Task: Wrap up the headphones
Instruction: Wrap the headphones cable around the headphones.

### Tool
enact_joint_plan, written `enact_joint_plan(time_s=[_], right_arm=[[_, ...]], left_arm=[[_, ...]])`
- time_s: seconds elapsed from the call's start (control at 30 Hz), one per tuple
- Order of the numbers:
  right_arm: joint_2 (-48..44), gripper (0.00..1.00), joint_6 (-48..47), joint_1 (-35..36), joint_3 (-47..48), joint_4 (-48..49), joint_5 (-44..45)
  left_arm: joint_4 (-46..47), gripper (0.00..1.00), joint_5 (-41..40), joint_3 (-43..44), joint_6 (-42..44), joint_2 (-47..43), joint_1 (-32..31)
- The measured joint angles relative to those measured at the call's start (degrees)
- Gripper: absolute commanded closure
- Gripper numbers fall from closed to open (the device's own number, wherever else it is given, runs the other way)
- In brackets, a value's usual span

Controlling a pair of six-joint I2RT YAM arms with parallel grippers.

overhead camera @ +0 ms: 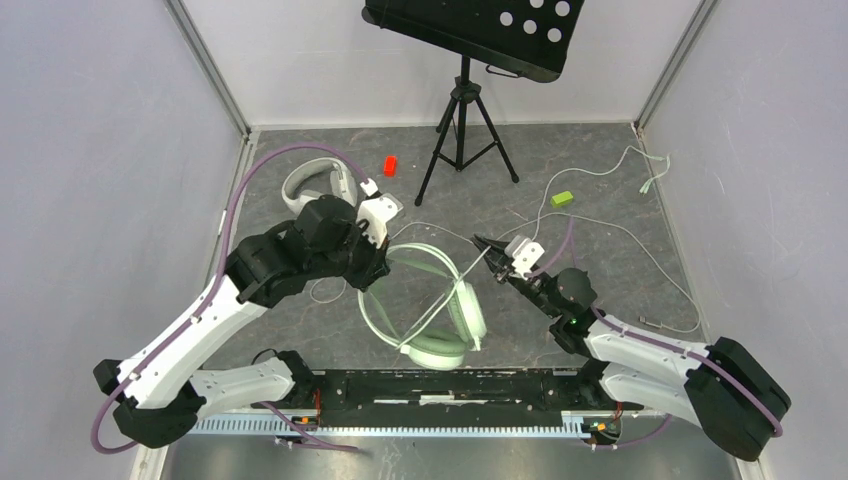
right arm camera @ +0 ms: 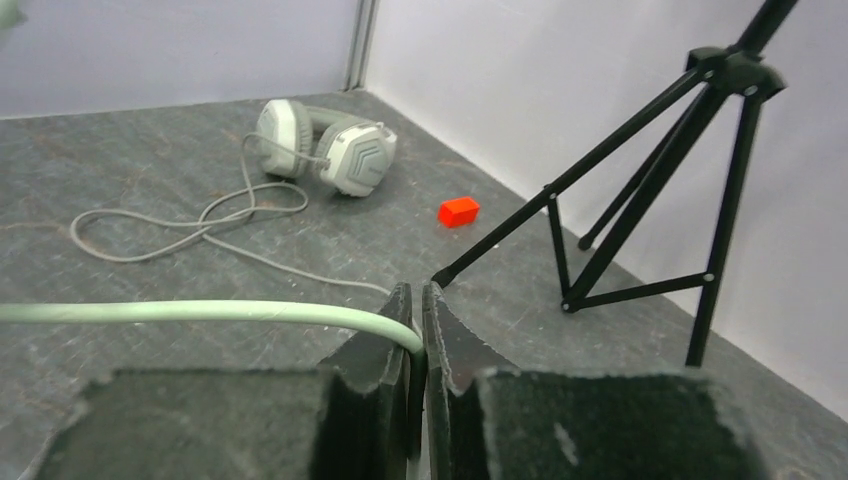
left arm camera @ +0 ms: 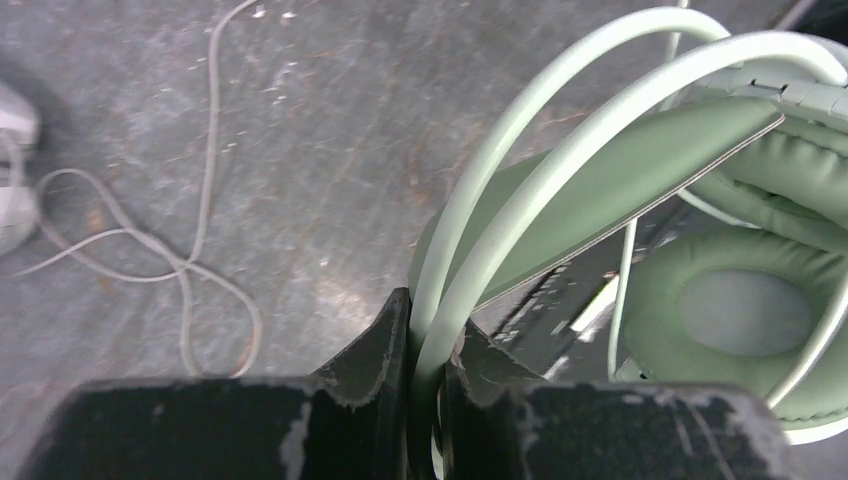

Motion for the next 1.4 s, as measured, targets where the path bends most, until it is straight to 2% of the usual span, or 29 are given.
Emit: enact_joint_plan(time_s=[0.27, 0.47, 0.67, 1.03, 1.4], right_arm=[[-2.8, 0.98, 2.5, -0.9, 6.8, -19.5, -2.7], [-3.3, 0.99, 2.9, -1.3, 8.9, -27.2, -2.7], [-2.6, 1.0, 2.9, -1.9, 11.1, -31.5, -2.6], [1.4, 0.99, 3.3, -3.4, 12.9, -33.0, -4.4], [-0.7, 0.97, 5.7, -3.8, 19.4, -45.9, -6.6]], left_arm=[[-0.2, 0.91, -9.3, -1.6, 6.6, 2.4, 0.0], [0.7, 0.92, -11.0, -3.6, 8.7, 4.0, 0.0], [1.9, 0.92, -12.1, -5.6, 10.6, 4.7, 0.0], [3.9, 0.94, -11.4, -7.9, 13.1, 5.0, 0.0], [4.2, 0.94, -21.6, -7.9, 13.1, 7.7, -0.1]])
